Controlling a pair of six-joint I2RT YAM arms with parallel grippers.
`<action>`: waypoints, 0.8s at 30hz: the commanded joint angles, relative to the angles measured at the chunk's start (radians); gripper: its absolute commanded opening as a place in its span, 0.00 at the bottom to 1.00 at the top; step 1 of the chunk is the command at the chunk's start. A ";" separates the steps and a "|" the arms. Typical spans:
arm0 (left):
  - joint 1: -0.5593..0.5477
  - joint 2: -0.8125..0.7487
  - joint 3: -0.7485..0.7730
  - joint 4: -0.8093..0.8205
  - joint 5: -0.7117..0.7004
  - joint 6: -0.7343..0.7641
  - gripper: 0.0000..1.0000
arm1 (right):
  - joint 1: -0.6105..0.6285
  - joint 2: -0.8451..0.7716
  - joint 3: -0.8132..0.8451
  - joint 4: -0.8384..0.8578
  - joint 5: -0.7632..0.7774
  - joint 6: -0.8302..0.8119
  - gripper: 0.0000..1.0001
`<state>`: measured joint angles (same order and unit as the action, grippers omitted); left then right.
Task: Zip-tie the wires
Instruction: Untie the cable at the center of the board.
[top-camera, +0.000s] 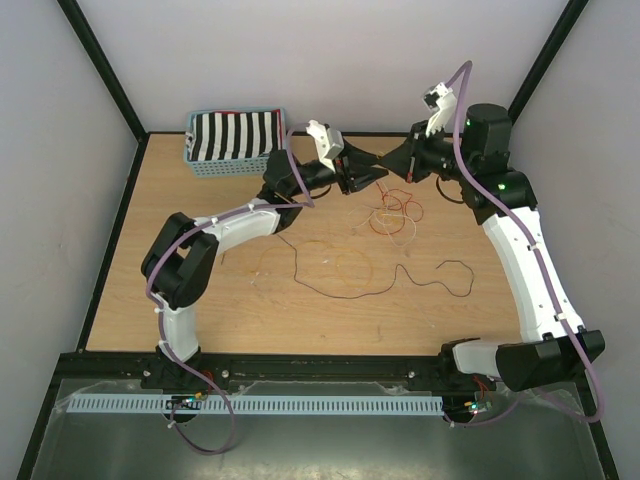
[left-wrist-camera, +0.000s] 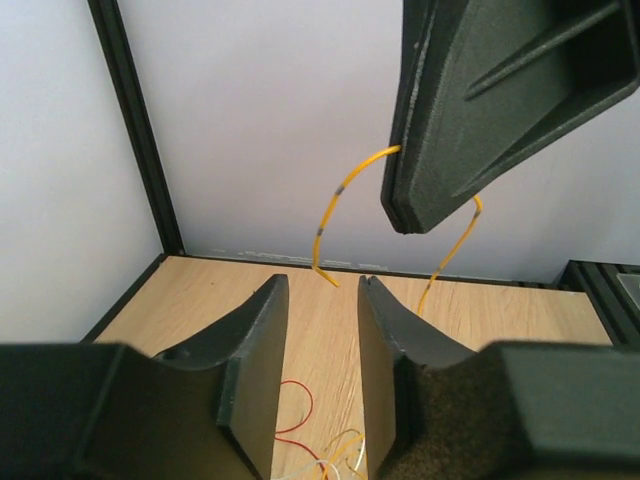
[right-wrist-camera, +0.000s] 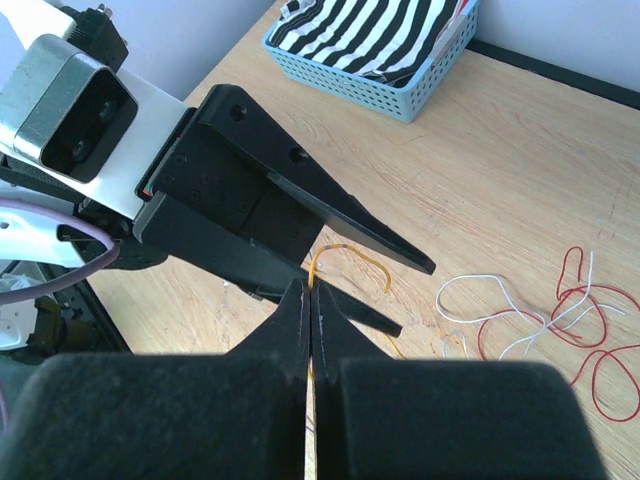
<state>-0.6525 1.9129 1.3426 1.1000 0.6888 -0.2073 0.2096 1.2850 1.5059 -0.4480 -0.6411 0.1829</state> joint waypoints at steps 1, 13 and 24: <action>-0.004 -0.011 0.030 0.050 -0.030 0.044 0.34 | -0.003 -0.015 -0.006 0.000 -0.027 0.003 0.00; -0.004 -0.028 0.057 0.050 -0.035 0.058 0.30 | -0.003 -0.005 -0.023 -0.001 -0.043 -0.001 0.00; -0.009 -0.047 0.053 0.049 -0.050 0.094 0.00 | -0.001 -0.003 -0.038 -0.003 -0.046 -0.010 0.02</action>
<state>-0.6563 1.9125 1.3735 1.1088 0.6529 -0.1410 0.2096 1.2854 1.4796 -0.4480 -0.6704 0.1818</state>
